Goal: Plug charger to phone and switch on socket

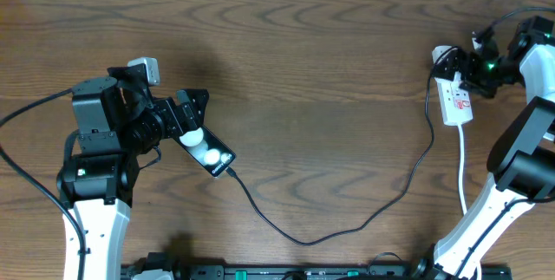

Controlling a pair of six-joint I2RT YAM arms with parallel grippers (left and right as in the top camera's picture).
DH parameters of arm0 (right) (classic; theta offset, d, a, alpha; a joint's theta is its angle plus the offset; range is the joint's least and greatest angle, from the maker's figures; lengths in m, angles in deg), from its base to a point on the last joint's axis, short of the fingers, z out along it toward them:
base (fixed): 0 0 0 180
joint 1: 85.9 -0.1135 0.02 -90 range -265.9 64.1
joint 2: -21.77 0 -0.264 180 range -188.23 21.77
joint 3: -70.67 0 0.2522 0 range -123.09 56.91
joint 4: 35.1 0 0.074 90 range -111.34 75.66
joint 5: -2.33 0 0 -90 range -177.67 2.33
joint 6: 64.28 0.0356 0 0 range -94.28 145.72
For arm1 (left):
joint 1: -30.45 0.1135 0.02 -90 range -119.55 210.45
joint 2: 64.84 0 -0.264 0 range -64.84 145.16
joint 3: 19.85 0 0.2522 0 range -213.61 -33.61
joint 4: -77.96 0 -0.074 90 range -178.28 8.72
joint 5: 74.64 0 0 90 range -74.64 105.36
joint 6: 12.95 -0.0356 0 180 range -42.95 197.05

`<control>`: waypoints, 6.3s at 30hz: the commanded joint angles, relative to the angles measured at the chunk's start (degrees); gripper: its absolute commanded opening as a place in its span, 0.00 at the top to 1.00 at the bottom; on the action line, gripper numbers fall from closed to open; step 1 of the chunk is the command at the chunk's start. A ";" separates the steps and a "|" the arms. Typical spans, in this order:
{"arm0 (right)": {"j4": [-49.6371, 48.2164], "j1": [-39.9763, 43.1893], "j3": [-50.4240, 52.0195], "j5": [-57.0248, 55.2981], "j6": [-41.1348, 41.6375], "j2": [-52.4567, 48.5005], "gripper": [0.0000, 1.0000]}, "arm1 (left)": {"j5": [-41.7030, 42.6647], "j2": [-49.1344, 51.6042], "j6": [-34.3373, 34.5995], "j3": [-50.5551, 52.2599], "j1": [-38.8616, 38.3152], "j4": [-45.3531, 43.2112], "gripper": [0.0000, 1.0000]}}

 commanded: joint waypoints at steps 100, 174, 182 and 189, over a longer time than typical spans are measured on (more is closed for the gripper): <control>2.14 2.40 -0.66 -8.48 7.69 36.04 0.01 | -31.23 -44.26 -0.96 41.72 -11.91 -45.00 0.11; 2.14 2.38 -0.66 -8.48 7.72 36.04 0.01 | -31.01 -59.25 -16.57 53.96 -6.34 -25.53 0.11; 2.16 2.40 -0.66 -8.48 7.69 36.04 0.01 | -31.01 -59.25 -16.57 53.96 -6.34 -25.53 0.11; 2.16 2.40 -0.66 -8.48 7.72 35.98 0.01 | -31.01 -59.25 -16.57 53.96 -6.34 -25.53 0.10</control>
